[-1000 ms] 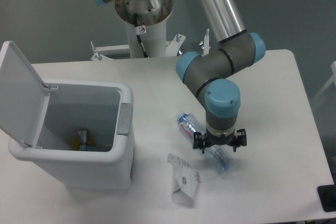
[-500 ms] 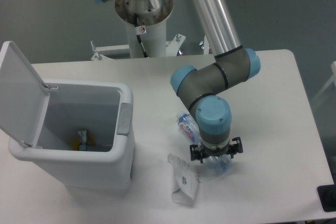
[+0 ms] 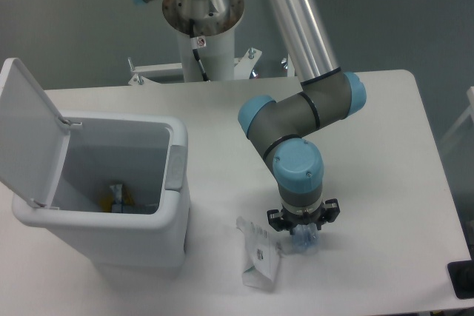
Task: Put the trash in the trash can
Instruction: 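Close the gripper around the middle of the clear bottle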
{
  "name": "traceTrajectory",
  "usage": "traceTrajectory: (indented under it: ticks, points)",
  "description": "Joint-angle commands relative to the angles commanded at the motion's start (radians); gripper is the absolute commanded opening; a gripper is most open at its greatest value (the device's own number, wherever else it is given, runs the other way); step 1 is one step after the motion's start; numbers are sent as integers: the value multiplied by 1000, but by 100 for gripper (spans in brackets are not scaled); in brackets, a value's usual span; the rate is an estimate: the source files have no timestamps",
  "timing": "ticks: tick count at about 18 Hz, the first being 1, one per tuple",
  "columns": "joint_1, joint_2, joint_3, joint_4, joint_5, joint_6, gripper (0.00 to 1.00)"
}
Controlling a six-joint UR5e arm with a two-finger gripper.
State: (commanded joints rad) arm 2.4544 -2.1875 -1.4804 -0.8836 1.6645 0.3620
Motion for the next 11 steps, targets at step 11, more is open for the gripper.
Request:
traceTrajectory:
  ticks: [11]
  points:
    - [81,109,80,-5,-251,-23,19]
